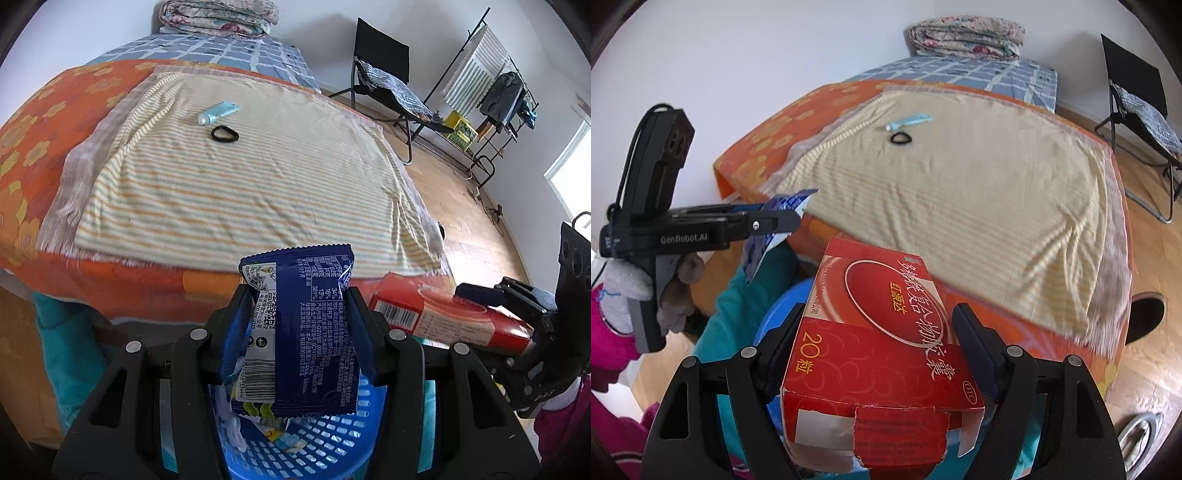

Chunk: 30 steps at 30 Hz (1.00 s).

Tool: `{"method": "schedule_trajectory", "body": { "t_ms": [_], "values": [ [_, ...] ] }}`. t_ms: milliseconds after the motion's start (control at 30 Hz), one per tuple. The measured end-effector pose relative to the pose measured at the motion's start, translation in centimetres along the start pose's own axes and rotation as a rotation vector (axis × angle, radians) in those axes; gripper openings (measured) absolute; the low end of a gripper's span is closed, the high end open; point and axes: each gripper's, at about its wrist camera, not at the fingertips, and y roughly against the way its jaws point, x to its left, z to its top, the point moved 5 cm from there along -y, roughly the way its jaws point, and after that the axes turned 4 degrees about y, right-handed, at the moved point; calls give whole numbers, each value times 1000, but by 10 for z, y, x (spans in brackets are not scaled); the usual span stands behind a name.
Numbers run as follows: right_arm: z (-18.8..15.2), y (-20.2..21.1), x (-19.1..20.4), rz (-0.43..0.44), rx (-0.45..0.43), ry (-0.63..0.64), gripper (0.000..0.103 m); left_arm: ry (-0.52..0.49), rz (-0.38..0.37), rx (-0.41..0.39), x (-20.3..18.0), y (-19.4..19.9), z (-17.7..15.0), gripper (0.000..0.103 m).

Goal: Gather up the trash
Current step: 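Carry the wrapper and red box over the blue basket and open both tools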

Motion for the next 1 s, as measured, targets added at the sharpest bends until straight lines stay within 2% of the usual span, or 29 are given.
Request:
{"method": "schedule_trajectory", "body": {
  "t_ms": [433,1000],
  "values": [
    [-51,-20,24,15,101,-26,78,18,5,56,4,-15,-42,52],
    [-71,-44,30,24,169,-47,81,25,30,119,14,-33,-74,53]
  ]
}}
